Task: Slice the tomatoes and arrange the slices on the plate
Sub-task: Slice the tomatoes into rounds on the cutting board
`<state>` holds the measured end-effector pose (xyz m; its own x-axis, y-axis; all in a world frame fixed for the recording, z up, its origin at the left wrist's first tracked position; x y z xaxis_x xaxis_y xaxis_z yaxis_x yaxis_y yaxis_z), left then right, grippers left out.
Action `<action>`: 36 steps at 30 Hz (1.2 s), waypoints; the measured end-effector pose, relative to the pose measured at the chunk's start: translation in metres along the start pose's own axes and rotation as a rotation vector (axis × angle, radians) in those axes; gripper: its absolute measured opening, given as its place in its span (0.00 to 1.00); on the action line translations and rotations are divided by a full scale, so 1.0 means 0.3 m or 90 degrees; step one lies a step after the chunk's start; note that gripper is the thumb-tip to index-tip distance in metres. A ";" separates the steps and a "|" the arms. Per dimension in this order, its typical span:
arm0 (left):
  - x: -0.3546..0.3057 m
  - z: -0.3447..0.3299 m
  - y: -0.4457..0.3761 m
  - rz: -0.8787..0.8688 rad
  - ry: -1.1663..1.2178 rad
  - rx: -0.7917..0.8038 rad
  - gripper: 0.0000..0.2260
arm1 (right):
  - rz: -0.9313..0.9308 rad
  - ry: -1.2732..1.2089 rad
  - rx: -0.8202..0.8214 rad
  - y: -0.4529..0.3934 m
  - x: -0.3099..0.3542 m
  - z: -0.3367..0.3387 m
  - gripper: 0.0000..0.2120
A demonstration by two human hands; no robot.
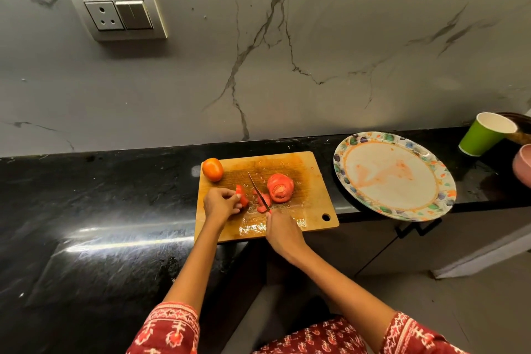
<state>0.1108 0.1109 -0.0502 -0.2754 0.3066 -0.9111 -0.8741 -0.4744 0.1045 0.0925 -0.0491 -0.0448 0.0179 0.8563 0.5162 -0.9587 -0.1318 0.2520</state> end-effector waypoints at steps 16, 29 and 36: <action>-0.011 0.042 -0.023 -0.159 -0.409 0.271 0.32 | -0.016 -0.016 0.016 -0.053 -0.015 -0.039 0.16; 0.026 0.011 -0.013 -0.224 -0.219 0.134 0.20 | 0.029 -0.074 -0.005 -0.050 -0.022 -0.021 0.16; 0.038 0.047 0.007 -0.246 -0.153 0.174 0.19 | 0.038 -0.095 -0.012 -0.057 -0.029 -0.029 0.16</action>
<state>0.1000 0.1251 -0.0547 0.0315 0.6123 -0.7900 -0.9935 -0.0672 -0.0917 0.1062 -0.0499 -0.0606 0.0019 0.7635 0.6458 -0.9645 -0.1691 0.2027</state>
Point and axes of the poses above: each hand's wrist, its own y-axis away from the middle knuckle, its own z-axis out of the back of the hand, x = y × z, the point moved 2 cm from there along -y, towards the middle knuckle, and after that the axes turned 10 degrees about -z, right-handed, at the moved point
